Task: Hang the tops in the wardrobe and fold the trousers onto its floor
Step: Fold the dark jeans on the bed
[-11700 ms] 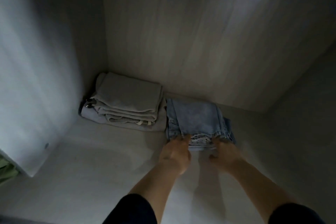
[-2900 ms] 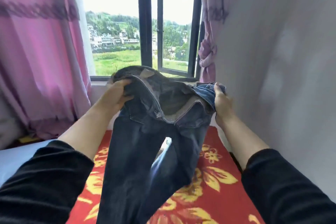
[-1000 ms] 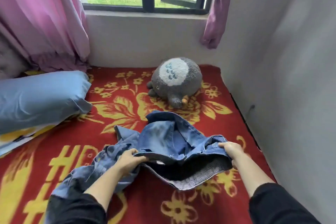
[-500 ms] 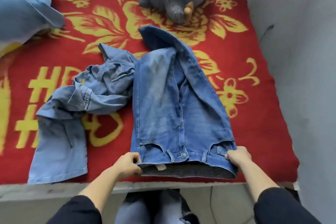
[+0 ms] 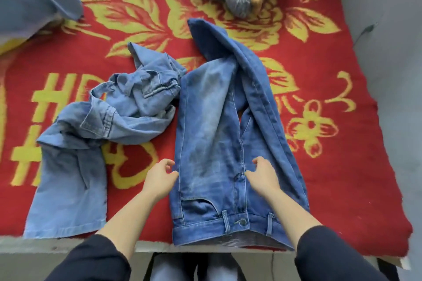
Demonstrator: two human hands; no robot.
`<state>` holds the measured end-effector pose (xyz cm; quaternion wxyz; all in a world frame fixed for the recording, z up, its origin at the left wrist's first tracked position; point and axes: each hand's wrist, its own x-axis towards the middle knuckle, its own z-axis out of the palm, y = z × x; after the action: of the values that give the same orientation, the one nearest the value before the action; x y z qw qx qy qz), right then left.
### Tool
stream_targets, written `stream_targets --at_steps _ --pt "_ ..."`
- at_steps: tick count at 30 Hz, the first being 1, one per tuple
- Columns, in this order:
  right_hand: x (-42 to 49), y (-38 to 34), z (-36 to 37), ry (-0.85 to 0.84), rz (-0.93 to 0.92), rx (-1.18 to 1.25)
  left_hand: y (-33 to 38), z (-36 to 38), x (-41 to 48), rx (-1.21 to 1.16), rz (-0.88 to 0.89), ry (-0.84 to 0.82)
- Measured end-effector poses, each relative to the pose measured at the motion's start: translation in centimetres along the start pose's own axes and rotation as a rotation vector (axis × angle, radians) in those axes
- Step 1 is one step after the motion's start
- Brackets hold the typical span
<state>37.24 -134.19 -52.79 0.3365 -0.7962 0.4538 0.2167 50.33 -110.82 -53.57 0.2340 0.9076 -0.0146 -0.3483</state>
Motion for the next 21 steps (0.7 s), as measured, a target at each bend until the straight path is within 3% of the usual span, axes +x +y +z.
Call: stream_targets --at_steps 3,7,12,15,18,21 --pt "2.5 -5.1 1.2 -0.009 -0.124 0.027 1.4 -1.4 3.7 -0.214 -0.036 0.108" --pt "6.2 -11.3 2.4 0.04 -0.26 0.031 3.3 -3.4 9.4 -0.9 -0.254 0.048" --pt "10.7 -16.4 2.6 0.188 -0.335 -0.067 5.6 -6.1 15.0 -1.202 -0.274 -0.078" --pt "12.5 -18.2 2.2 0.2 -0.351 -0.177 6.0 -8.1 17.7 -1.194 -0.093 -0.007" --pt "14.1 -19.6 1.0 0.242 -0.407 -0.329 5.2 -12.2 20.9 -0.933 0.165 0.278" --pt "16.1 -20.7 -1.5 0.365 -0.463 -0.317 5.1 -15.6 23.1 -0.584 0.096 0.492"
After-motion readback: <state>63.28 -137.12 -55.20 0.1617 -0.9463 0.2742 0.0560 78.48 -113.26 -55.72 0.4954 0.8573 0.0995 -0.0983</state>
